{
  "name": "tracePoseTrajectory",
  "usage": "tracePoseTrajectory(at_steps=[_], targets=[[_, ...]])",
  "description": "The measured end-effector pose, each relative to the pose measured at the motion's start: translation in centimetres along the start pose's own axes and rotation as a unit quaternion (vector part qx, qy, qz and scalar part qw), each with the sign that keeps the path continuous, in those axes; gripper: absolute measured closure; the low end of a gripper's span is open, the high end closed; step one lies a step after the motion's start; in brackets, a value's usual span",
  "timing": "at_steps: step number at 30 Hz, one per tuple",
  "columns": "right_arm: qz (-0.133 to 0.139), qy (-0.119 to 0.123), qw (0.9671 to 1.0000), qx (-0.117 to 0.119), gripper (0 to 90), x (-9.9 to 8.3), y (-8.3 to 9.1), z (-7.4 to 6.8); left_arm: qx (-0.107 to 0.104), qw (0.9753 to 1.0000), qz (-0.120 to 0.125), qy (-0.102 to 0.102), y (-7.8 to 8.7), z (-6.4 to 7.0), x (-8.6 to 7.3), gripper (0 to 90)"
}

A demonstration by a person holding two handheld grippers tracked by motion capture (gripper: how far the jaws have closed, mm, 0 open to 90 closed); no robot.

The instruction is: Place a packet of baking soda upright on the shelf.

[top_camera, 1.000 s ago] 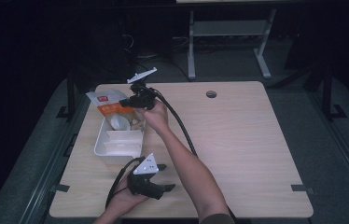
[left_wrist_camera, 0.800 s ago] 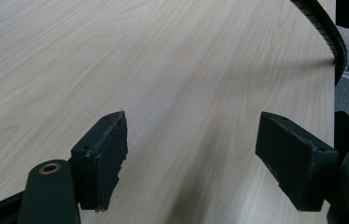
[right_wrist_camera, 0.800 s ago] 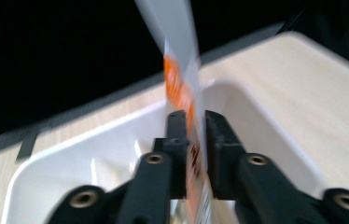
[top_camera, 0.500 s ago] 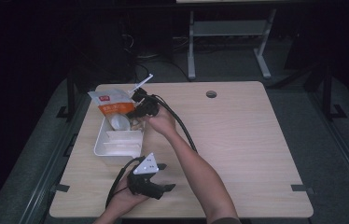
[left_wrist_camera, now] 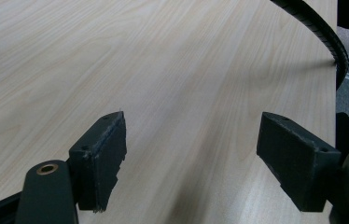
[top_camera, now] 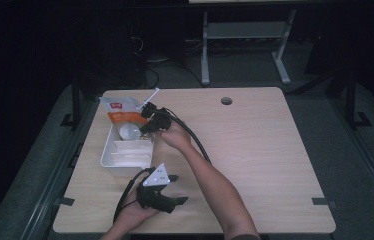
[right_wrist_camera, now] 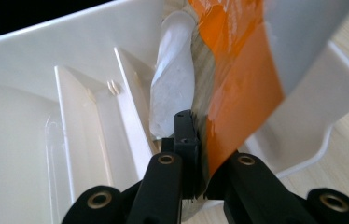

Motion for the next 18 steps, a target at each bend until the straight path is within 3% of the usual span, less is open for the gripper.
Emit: tracePoseTrajectory(at_steps=[3, 8, 18], targets=[[0.003, -0.007, 1.0, -0.001, 88.1, -0.5, -0.3, 0.1, 0.0, 1.0, 0.0, 0.0, 0.0, 0.0, 0.0, 23.8], [-0.003, 0.001, 1.0, -0.008, 88.5, -0.8, -0.6, 0.1, 0.0, 1.0, 0.0, 0.0, 0.0, 0.0, 0.0, 23.9], [0.004, -0.015, 0.9998, -0.012, 89.5, -1.7, -1.0, 0.2, -0.003, 1.0, -0.003, -0.001, -0.2, 0.1, 0.0, 23.9]])
Point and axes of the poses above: each handheld gripper's, and its own axes: y roughly backward along the jaws, x roughly out of its top, z roughly to its right, the point moved 3 cm from there along -y, roughly forward along the jaws, and after that the axes turned 7 degrees about z, right-handed, at the moved point
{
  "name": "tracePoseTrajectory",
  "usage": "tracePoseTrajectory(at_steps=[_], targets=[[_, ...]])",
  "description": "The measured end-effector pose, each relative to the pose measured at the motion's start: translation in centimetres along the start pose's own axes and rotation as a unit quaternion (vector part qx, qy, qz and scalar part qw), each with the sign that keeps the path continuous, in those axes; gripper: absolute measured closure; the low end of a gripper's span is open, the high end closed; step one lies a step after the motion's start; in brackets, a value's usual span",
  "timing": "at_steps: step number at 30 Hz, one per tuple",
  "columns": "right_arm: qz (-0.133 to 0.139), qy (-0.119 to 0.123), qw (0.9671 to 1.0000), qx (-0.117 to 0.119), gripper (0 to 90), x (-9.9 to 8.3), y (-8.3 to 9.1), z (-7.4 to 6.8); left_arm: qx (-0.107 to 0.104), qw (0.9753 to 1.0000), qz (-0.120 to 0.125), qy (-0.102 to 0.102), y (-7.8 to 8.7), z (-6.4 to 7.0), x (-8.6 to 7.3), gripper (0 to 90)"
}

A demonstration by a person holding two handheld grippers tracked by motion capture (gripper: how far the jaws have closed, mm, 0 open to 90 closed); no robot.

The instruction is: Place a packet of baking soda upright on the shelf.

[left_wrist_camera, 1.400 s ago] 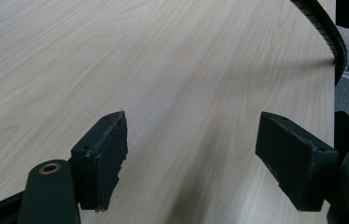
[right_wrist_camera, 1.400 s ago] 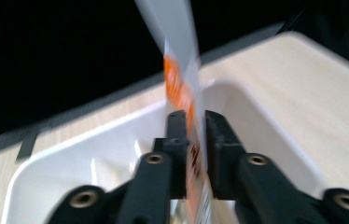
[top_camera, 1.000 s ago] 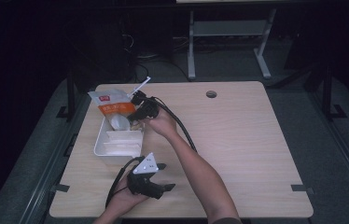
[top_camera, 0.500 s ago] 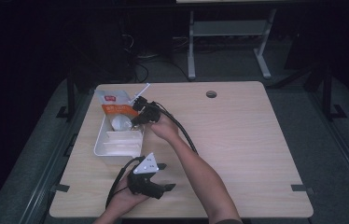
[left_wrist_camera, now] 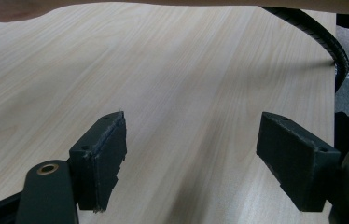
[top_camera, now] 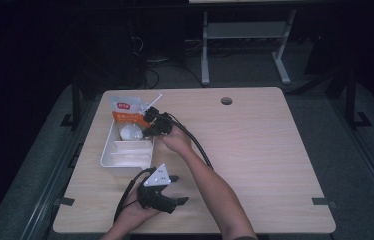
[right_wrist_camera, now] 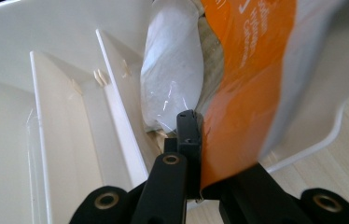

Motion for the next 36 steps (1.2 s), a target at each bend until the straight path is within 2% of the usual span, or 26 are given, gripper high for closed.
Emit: tracePoseTrajectory(at_steps=[4, 10, 21, 25, 26, 36], targets=[[0.006, -0.006, 1.0, -0.002, 89.6, -0.3, -0.1, 0.1, -0.001, 1.0, 0.0, -0.001, -0.1, 0.1, 0.0, 23.9], [0.013, -0.034, 0.9992, 0.014, 87.2, -0.4, 0.1, 0.5, -0.001, 1.0, -0.002, -0.001, -0.1, 0.0, 0.0, 24.3], [0.02, -0.023, 0.9994, 0.014, 77.9, 0.1, 2.1, 0.6, 0.001, 1.0, -0.001, 0.0, 0.0, 0.0, 0.0, 24.4], [0.032, -0.028, 0.999, 0.016, 75.3, 0.2, 2.7, 0.6, 0.001, 1.0, -0.001, 0.001, 0.0, -0.1, 0.0, 24.3], [0.037, -0.03, 0.9986, 0.024, 74.5, 0.2, 3.2, 0.7, 0.001, 1.0, 0.0, 0.001, 0.0, -0.1, 0.0, 24.3], [0.05, -0.033, 0.9978, 0.028, 69.7, 0.2, 5.2, 0.8, 0.003, 1.0, -0.001, 0.002, 0.0, -0.1, 0.0, 24.3]])
Point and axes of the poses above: each handheld gripper's, and its own axes: y roughly backward along the jaws, x roughly out of its top, z roughly to its right, the point moved 3 cm from there along -y, roughly forward along the jaws, and after that the axes turned 7 degrees about z, right-handed, at the moved point
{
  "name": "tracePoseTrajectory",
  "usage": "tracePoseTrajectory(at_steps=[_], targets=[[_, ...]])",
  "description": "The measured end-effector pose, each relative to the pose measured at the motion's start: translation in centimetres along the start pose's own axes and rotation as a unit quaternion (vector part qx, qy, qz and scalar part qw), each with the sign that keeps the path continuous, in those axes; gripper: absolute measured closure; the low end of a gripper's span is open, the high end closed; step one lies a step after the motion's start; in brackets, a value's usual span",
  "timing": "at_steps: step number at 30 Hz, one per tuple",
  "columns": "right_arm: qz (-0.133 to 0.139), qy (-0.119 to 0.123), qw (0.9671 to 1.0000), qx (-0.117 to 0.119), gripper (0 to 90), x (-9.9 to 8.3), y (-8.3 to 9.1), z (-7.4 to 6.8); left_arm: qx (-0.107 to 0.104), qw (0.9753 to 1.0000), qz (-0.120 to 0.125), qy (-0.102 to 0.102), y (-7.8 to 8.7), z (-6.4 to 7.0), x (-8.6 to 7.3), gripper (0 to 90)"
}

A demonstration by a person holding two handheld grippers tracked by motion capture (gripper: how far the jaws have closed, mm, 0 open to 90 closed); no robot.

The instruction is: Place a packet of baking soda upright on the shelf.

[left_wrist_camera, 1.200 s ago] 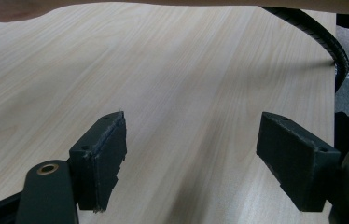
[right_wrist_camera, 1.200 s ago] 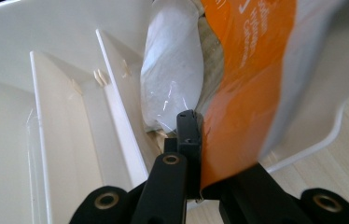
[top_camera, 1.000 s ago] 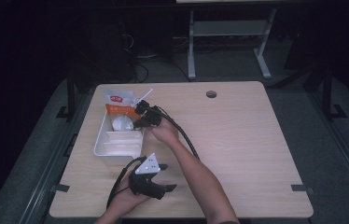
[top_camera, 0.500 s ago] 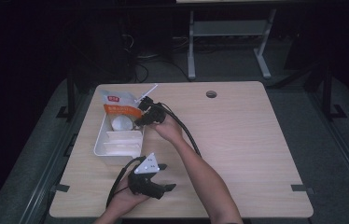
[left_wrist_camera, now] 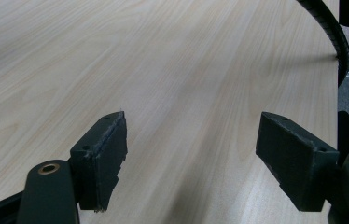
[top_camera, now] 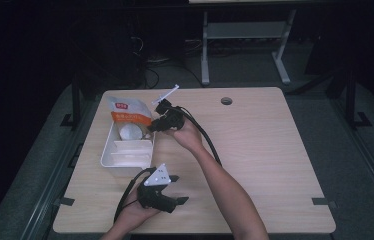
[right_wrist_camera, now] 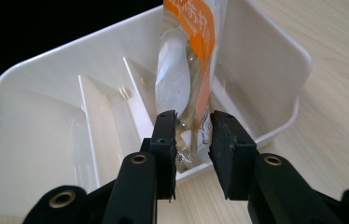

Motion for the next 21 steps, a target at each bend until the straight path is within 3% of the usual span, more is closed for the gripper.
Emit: tracePoseTrajectory(at_steps=[21], targets=[[0.022, -0.017, 0.9996, 0.01, 63.3, -0.8, 4.3, 0.5, 0.004, 1.0, 0.0, 0.003, 0.1, -0.2, 0.0, 23.3]])
Point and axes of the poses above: each handheld gripper's, and its own axes: y roughly backward along the jaws, x roughly out of its top, z roughly to its right, the point moved 3 cm from there along -y, roughly forward along the jaws, and after that the axes turned 7 degrees about z, right-handed, at the moved point
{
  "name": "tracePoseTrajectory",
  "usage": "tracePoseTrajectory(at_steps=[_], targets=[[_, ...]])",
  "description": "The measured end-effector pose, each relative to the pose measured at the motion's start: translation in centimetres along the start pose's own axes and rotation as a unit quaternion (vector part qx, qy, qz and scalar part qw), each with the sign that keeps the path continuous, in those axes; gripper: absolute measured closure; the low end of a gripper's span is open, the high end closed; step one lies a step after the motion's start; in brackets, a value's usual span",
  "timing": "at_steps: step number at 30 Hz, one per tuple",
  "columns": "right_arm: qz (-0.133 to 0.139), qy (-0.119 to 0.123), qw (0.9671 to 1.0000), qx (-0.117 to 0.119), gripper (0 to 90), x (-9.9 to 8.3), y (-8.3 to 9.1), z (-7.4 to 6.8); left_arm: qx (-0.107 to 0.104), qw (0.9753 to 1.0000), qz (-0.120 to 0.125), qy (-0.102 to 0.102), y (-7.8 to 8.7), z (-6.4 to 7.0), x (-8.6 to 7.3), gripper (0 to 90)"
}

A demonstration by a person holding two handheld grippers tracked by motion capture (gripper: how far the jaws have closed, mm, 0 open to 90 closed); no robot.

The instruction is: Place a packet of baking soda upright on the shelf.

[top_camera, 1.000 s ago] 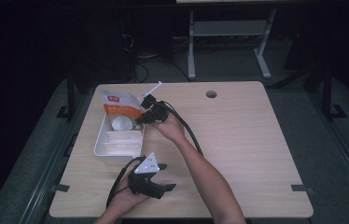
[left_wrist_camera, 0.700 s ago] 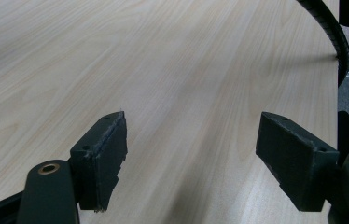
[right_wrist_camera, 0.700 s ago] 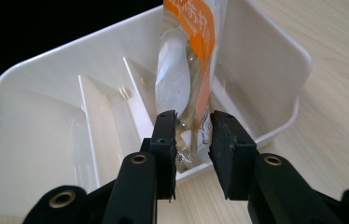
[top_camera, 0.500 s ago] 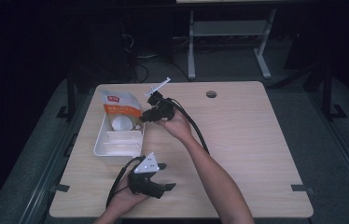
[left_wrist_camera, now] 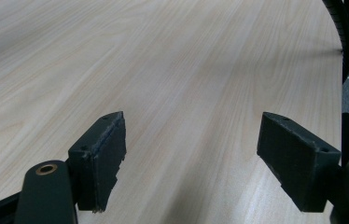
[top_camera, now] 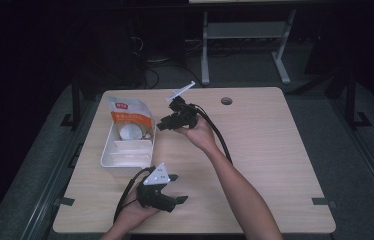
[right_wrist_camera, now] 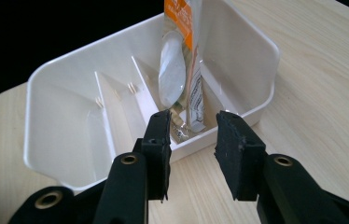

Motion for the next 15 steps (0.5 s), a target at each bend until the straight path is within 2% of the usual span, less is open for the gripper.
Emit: tracePoseTrajectory(at_steps=[6, 15], targets=[[0.009, -0.013, 0.9999, 0.002, 61.7, -0.7, 1.7, 0.4, -0.001, 1.0, -0.002, -0.005, -0.1, 0.1, 0.0, 23.3], [0.015, -0.026, 0.9996, -0.003, 58.8, -1.7, 3.6, 1.0, 0.0, 1.0, -0.002, -0.001, -0.1, 0.0, 0.0, 23.5]])
Point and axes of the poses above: each handheld gripper's, and its own axes: y roughly backward along the jaws, x roughly out of its top, z roughly to its right, the point moved 3 cm from there along -y, roughly forward along the jaws, and after that the axes turned 7 degrees about z, right-handed, at the moved point
